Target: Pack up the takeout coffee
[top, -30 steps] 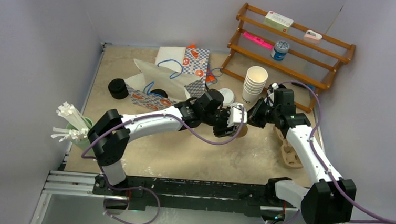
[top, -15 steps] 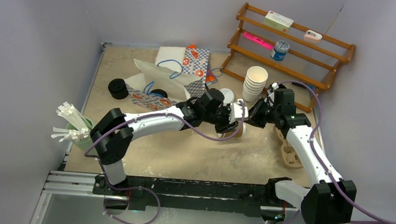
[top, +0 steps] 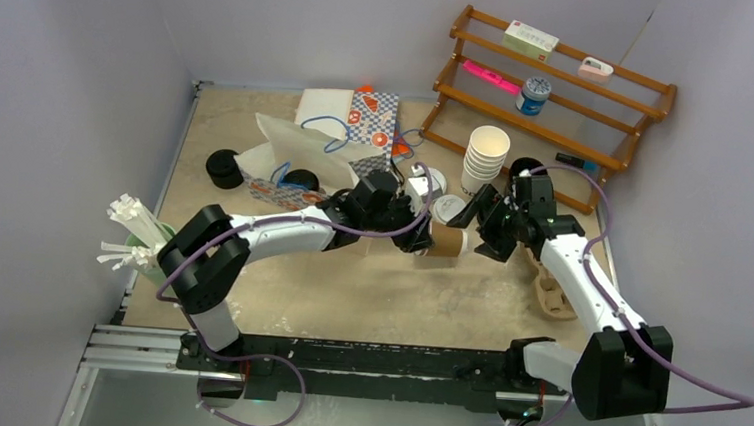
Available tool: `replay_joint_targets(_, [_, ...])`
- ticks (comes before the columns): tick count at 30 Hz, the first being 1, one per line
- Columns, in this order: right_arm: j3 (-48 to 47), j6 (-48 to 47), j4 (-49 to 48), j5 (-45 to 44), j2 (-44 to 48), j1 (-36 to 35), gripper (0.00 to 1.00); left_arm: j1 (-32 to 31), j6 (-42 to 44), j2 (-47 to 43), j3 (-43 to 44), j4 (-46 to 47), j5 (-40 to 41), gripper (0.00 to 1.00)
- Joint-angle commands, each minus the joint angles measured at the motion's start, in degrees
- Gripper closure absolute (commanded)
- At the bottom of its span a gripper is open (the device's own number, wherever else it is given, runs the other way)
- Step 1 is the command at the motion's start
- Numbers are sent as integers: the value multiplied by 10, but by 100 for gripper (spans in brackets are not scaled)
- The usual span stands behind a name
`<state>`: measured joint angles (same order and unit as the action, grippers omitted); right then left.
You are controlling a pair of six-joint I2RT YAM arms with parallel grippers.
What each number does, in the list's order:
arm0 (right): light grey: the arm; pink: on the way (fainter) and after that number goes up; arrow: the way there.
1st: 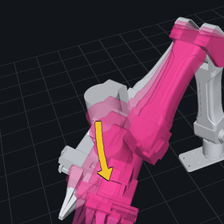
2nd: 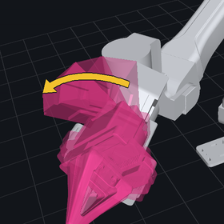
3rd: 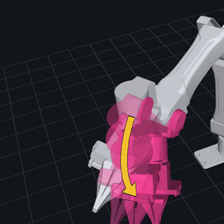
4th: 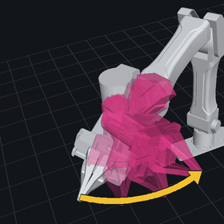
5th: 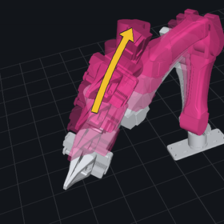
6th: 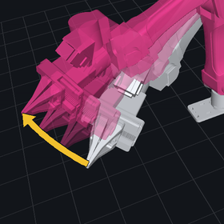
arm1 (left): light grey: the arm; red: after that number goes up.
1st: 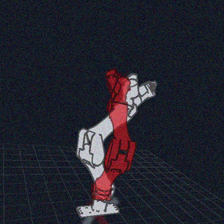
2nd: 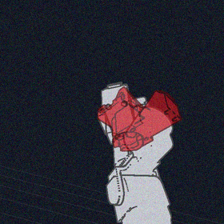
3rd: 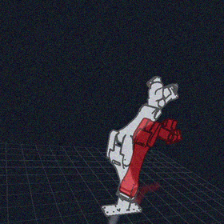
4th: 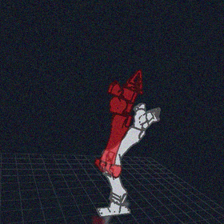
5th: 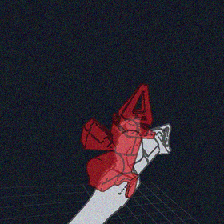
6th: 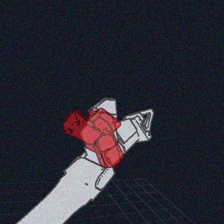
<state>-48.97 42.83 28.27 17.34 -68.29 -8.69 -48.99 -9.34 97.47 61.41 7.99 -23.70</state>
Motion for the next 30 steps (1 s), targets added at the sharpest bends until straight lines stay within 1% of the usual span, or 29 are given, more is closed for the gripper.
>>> replay_joint_targets(1, [35, 89, -48, 1, -7, 0, 2, 26, -117, -17, -26, 94, 12, 60])
replay_joint_targets(5, [38, 157, -52, -29, -3, -1, 2, 27, -146, 5, -32, 130, 12, 56])
replay_joint_targets(7, [41, 188, -55, -46, -3, 0, 2, 29, -156, 19, -32, 141, 15, 56])
replay_joint_targets(9, [48, 213, -62, -50, -5, 0, 4, 32, -165, 33, -29, 151, 14, 57])
replay_joint_targets(12, [55, 226, -67, -50, -12, 0, 9, 34, -176, 50, -19, 149, 11, 60])
replay_joint_targets(16, [57, 230, -55, -54, -20, 0, 10, 38, -192, 46, -16, 104, 31, 60])
replay_joint_targets(20, [67, 259, -46, -54, -25, 0, 7, 43, -238, 31, -31, 80, 51, 49])
replay_joint_targets(24, [73, 288, -37, -59, -31, 0, 5, 43, -280, 26, -36, 71, 51, 46])
replay_joint_targets(28, [75, 304, -49, -65, -36, -5, 4, 43, -296, 33, -36, 66, 50, 47])
replay_joint_targets(30, [72, 306, -53, -65, -44, -8, 6, 43, -300, 42, -34, 77, 42, 53])
